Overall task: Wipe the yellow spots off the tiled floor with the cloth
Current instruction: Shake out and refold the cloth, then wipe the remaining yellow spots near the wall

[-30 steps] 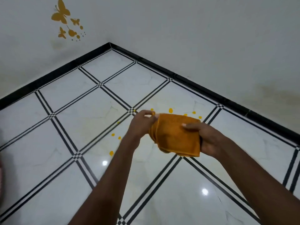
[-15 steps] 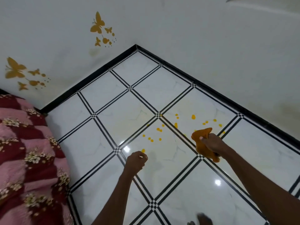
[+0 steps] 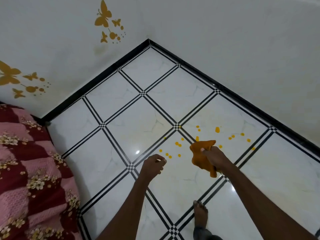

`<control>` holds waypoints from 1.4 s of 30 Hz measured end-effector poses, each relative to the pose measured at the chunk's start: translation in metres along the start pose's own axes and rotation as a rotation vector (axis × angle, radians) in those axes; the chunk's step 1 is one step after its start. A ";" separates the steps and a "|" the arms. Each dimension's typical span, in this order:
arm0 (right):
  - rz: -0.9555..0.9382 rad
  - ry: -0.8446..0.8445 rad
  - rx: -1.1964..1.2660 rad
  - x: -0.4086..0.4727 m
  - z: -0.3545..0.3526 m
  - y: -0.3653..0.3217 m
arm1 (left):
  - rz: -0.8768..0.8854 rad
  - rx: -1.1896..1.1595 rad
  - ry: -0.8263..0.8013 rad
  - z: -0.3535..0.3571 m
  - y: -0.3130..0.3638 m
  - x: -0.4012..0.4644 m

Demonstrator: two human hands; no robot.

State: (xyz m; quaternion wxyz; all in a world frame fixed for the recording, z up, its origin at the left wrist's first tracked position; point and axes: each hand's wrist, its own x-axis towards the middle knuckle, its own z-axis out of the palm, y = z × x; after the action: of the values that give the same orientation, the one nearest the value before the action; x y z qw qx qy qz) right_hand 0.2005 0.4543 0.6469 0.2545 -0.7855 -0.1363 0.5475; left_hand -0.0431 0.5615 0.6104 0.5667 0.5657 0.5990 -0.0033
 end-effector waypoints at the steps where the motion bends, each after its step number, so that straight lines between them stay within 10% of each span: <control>1: 0.002 0.001 0.012 0.005 0.005 -0.008 | 0.012 -0.002 0.009 -0.004 0.004 0.011; 20: 0.184 0.306 0.266 0.170 0.184 -0.064 | 0.121 0.149 -0.279 -0.118 -0.002 0.282; 33: 0.021 0.562 -0.101 0.392 0.305 0.100 | 0.111 0.379 -0.340 -0.056 -0.200 0.511; 38: -0.007 0.431 -0.629 0.482 0.436 0.209 | 0.233 0.687 -0.257 -0.035 -0.282 0.576; 42: -0.028 0.534 -0.555 0.497 0.502 0.249 | 0.505 0.875 -0.138 -0.040 -0.329 0.607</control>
State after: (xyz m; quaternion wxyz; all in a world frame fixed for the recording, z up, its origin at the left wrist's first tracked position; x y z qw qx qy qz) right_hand -0.1018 0.6173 -0.0192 0.0662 -0.9374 -0.2192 0.2623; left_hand -0.1226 0.8778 0.0013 0.2979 0.8758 0.3471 -0.1541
